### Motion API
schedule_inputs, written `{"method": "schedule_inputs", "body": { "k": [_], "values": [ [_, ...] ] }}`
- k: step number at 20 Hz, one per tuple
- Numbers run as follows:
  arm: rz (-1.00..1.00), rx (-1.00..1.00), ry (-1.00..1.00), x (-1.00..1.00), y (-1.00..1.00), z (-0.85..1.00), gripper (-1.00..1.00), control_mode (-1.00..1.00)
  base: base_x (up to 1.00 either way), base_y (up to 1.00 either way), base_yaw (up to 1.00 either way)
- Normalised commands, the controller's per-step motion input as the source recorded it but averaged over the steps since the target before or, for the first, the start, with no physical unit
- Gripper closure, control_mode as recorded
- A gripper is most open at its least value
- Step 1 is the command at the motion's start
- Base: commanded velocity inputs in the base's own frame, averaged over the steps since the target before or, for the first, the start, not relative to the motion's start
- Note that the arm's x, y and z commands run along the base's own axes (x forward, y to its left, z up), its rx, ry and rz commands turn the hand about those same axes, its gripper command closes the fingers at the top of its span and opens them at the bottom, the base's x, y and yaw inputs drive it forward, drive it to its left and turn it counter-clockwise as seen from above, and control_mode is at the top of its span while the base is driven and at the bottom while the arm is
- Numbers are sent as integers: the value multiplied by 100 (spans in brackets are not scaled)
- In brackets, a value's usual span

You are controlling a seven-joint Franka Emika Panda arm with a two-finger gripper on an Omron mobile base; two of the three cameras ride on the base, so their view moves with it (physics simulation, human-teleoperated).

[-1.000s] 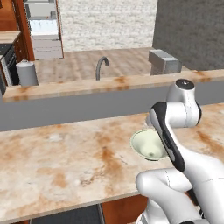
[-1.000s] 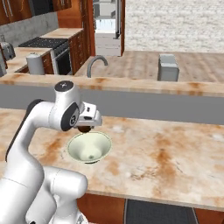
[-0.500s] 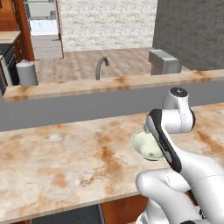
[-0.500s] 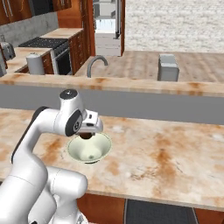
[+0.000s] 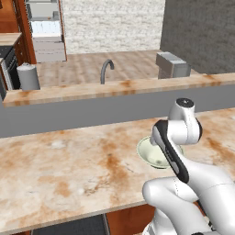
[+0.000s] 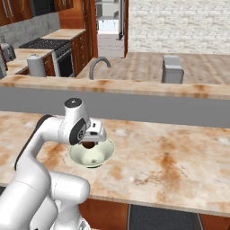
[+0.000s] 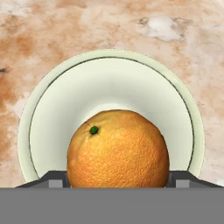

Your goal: Retrieve the orange and peach from the fridge and place them into the bowl on the dining table.

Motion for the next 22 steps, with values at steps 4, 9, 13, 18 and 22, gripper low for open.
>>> {"method": "schedule_inputs", "body": {
  "k": [4,9,13,18,22],
  "values": [
    [2,0,2,0,0,-29,100,-100,0,0,0],
    [0,0,2,0,0,-25,100,-100,0,0,0],
    [0,0,1,0,0,-23,100,-100,0,0,0],
    [0,0,1,1,0,-23,100,-100,0,0,0],
    [0,0,1,5,0,-19,100,-100,0,0,0]
  ]
}}
